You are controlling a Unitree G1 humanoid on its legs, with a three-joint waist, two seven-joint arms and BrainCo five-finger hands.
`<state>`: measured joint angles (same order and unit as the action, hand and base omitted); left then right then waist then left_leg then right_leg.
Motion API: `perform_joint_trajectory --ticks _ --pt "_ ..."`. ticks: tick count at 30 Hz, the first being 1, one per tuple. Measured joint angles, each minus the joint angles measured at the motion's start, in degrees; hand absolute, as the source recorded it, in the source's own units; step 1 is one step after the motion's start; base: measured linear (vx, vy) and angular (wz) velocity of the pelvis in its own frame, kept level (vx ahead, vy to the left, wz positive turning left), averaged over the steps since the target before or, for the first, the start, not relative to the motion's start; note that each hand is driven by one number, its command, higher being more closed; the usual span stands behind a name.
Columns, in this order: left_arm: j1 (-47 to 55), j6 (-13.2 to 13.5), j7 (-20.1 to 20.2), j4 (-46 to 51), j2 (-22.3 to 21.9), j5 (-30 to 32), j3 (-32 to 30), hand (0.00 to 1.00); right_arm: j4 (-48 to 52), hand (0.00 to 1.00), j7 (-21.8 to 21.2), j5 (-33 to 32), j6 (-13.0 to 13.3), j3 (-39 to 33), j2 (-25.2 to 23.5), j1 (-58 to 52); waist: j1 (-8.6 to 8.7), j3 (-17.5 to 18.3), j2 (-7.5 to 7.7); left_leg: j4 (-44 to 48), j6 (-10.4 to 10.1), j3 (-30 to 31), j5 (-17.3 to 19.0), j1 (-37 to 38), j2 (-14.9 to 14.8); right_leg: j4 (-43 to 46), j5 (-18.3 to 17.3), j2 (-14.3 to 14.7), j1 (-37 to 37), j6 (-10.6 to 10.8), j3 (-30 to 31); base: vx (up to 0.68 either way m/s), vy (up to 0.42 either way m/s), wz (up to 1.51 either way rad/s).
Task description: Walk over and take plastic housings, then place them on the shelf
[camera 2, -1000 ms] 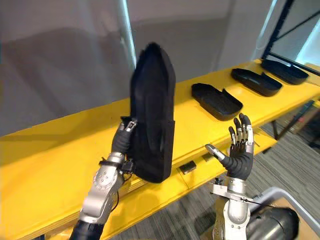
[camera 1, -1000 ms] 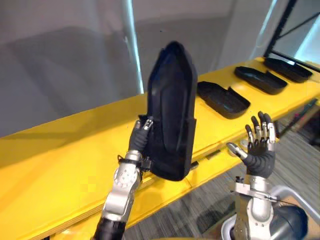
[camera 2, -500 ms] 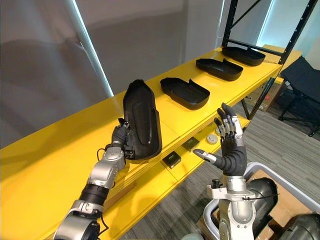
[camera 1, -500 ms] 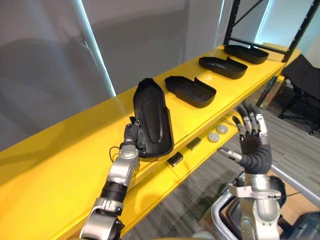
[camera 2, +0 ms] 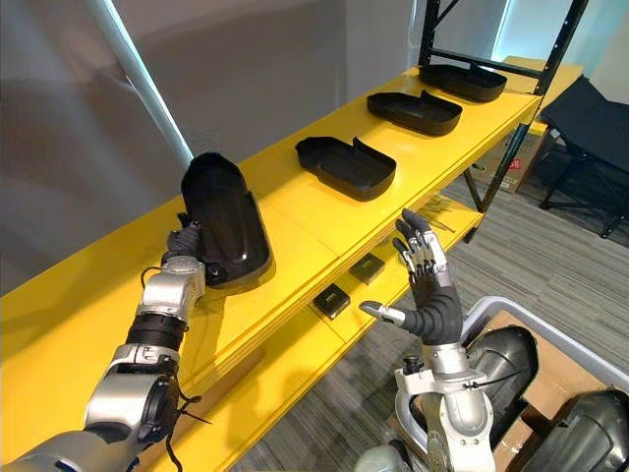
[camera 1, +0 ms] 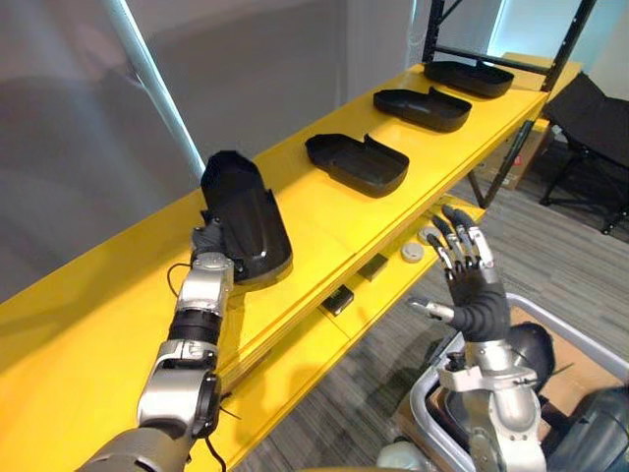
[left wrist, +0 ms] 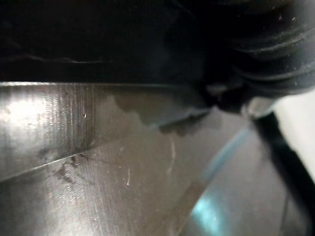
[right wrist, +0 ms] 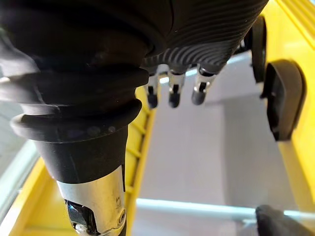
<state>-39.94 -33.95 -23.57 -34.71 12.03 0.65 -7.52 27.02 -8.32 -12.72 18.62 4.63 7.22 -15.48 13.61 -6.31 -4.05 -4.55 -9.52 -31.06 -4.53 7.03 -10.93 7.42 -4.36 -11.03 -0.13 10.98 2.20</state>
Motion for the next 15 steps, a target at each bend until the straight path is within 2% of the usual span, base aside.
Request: perform_joint_trajectory --ticks 4,7,12,13,15 --pt "0.0 -1.5 -0.5 -0.8 0.0 0.0 -0.9 1.0 0.0 0.0 1.7 0.0 -1.3 1.4 0.2 0.0 0.12 -1.7 0.21 0.0 0.0 -0.3 0.0 -0.1 0.0 0.0 0.0 0.0 -0.4 0.0 0.3 -0.01 -0.006 -0.02" --pt "-0.7 -1.6 -1.3 -1.1 0.1 0.3 -1.4 1.0 0.0 0.0 2.3 0.0 -1.5 2.3 1.0 0.1 0.11 -2.1 0.3 0.0 0.1 -0.8 -0.2 -1.2 0.0 0.4 0.0 0.1 -1.9 0.0 1.0 -0.01 -0.013 -0.08" --pt "-4.8 -1.5 -4.1 -2.5 0.7 -0.7 -1.5 1.0 0.0 0.0 3.5 0.0 -1.5 3.0 1.7 1.4 0.42 -5.0 0.98 0.0 0.1 -0.9 -0.2 -1.3 0.0 1.0 0.0 0.2 -2.2 0.0 1.1 0.0 0.0 0.0" --pt "-5.3 -1.2 -5.0 -2.5 1.0 -1.0 -1.5 0.0 0.0 0.0 3.6 0.0 -1.5 3.4 2.1 1.4 0.58 -5.3 0.95 0.0 0.1 -0.9 -0.3 -1.9 0.0 1.1 0.0 0.1 -2.7 0.0 1.2 0.0 0.0 0.0" --pt "-6.1 -1.0 -6.3 -2.5 1.3 -2.0 -1.5 0.0 0.0 0.0 3.9 0.0 -1.5 3.6 2.3 1.8 0.78 -5.5 0.95 0.1 0.2 -0.8 -0.5 -2.5 0.0 1.3 0.0 0.2 -3.8 0.0 1.2 0.01 -0.007 0.02"
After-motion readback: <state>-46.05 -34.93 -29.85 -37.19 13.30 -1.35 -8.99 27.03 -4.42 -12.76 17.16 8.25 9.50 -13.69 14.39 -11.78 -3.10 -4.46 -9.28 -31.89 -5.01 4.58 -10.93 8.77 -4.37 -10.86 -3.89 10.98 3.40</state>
